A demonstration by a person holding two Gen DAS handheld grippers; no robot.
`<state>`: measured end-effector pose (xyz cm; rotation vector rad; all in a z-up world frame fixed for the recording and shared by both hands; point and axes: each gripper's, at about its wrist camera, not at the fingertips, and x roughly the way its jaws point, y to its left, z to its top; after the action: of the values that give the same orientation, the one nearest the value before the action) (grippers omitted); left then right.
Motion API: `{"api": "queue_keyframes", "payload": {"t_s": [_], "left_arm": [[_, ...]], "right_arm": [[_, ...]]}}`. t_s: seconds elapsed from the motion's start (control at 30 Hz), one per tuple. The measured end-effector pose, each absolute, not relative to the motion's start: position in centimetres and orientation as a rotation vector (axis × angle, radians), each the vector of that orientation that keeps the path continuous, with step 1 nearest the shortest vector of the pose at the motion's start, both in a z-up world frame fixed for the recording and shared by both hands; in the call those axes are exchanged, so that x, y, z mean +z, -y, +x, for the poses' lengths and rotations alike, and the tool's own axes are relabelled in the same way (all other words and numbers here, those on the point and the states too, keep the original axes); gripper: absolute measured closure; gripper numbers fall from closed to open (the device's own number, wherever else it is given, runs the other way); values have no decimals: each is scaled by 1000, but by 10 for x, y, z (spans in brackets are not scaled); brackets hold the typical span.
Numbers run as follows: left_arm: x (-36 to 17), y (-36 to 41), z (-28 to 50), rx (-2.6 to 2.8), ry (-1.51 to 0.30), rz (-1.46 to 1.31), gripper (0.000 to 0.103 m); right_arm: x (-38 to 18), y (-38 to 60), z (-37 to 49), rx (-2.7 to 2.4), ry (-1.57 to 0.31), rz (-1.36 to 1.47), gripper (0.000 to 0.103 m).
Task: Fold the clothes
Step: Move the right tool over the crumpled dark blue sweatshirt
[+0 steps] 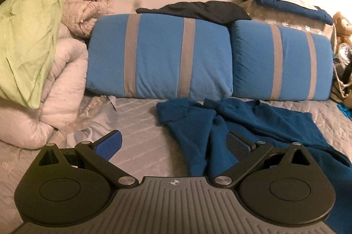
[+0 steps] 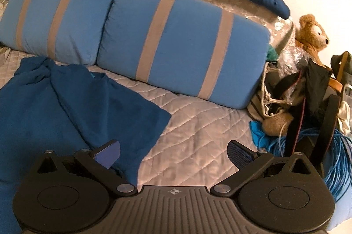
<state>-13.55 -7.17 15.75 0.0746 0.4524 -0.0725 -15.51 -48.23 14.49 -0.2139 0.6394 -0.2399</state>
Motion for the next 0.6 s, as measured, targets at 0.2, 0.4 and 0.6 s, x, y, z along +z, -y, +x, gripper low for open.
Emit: {"api": "queue_keyframes", "payload": {"t_s": [0.2,0.4,0.6], "left_arm": [[148,78,-138,-57,-501,66,0],[126,90,-134,-32,-605,32,0],[94,106,-130,-47,-679,36,0]], "right_arm": [[139,471,-143,-226,-656,-229,0],[119,473,-128,-192,-677,-213,0],[90,479,-105,-121,-706,-184,0]]}}
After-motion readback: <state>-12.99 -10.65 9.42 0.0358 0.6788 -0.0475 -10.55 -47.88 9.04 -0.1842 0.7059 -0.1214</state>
